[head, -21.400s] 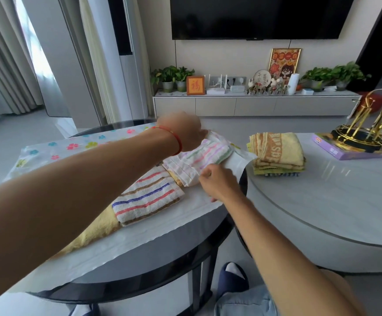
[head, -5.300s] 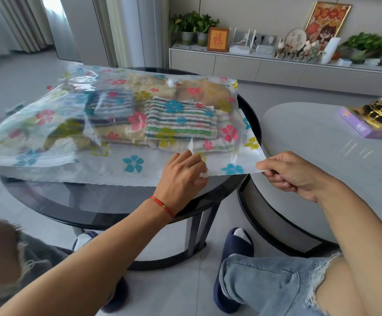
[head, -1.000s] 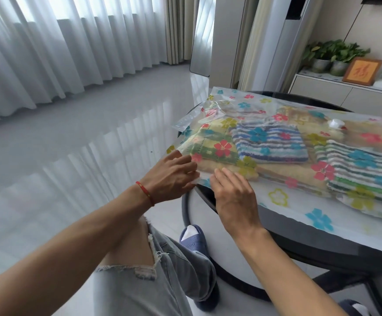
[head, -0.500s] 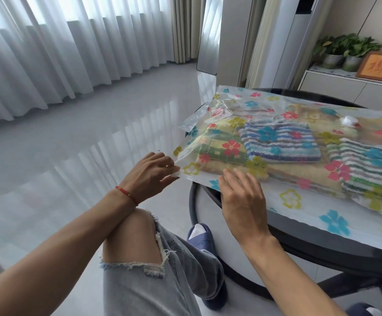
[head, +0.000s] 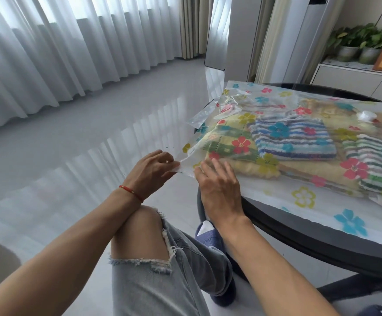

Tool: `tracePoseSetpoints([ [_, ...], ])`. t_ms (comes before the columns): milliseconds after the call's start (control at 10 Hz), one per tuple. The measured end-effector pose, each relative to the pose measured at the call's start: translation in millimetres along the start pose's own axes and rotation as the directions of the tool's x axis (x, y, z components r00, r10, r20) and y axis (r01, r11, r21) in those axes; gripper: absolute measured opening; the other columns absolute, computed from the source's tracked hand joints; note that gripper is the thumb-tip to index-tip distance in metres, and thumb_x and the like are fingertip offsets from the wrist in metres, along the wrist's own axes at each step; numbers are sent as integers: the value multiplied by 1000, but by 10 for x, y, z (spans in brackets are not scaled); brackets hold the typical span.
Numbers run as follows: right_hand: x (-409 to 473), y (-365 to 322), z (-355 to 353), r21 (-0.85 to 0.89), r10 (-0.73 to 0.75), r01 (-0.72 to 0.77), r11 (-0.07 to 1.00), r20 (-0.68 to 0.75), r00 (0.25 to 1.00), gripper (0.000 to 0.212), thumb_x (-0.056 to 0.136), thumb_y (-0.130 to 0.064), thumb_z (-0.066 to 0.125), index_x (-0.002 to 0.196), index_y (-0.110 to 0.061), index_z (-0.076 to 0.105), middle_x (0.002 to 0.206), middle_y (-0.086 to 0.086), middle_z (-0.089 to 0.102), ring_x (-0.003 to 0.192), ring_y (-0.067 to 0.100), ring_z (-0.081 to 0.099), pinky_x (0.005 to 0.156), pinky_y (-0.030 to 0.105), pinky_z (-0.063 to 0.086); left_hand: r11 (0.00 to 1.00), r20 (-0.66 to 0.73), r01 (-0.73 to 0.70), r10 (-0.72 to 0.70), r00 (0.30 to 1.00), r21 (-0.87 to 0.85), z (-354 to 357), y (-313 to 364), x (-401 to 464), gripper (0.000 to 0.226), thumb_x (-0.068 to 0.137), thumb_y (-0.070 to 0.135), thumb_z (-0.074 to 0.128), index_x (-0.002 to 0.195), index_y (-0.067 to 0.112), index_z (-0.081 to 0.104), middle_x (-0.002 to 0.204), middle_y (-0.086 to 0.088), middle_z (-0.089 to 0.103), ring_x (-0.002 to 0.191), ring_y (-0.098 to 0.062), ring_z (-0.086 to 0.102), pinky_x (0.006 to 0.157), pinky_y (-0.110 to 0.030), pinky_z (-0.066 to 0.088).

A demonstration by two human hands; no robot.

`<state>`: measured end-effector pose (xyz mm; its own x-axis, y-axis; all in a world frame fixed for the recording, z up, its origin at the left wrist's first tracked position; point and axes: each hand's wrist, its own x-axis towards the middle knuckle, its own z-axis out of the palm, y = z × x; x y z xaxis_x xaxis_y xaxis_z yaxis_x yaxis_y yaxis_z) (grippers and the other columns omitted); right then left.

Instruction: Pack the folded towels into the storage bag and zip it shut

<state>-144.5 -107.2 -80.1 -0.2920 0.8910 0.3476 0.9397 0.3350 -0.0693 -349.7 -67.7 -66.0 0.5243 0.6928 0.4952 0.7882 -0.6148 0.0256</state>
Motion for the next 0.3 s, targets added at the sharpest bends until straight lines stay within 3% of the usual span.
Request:
tracePoseSetpoints([
  [200,-57,21,-6,11,-35,35,999,21,999,43,102,-10,52,145,-11,55,153,12,53,147,34,40,121,53,29,998,54,21,-18,998,-51,-1,46,-24,24,86,16,77,107,4,76,94,-14,67,76,-32,65,65,-39,56],
  [300,-141,95,-42,90,-52,58,994,-70,996,40,101,-18,57,140,-11,61,146,11,60,142,31,48,121,51,32,996,-2,81,-81,997,22,10,80,-47,41,84,36,77,116,11,74,104,-8,70,87,-29,67,68,-39,57],
])
